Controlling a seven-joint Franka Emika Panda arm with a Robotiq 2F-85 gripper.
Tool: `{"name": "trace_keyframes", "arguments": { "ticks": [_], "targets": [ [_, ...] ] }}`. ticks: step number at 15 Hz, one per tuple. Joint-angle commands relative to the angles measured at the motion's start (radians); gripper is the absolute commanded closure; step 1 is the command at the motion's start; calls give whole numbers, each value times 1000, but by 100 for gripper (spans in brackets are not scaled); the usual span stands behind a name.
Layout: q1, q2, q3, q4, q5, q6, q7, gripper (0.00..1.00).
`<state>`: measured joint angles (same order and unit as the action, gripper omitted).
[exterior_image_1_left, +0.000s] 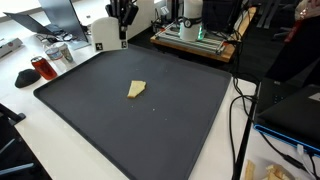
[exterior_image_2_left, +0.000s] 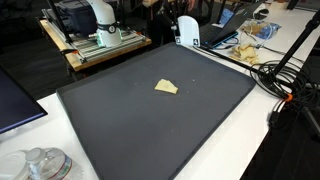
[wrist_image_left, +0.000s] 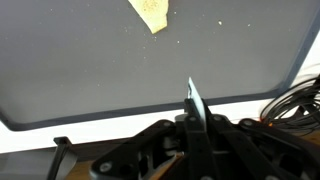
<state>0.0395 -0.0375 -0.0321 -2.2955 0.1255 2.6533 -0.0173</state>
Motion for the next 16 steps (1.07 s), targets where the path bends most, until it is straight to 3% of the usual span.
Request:
{"name": "trace_keyframes", "arguments": {
  "ticks": [1, 4, 6, 16],
  "targets": [
    [-32, 58, 4, -19, -137, 55, 138, 99],
    [-32, 103, -8, -11, -244, 2, 254, 99],
    [-32, 101, -2, -12, -193, 7, 205, 99],
    [-31, 112, -2, -8, -195, 7, 209, 96]
  ]
}}
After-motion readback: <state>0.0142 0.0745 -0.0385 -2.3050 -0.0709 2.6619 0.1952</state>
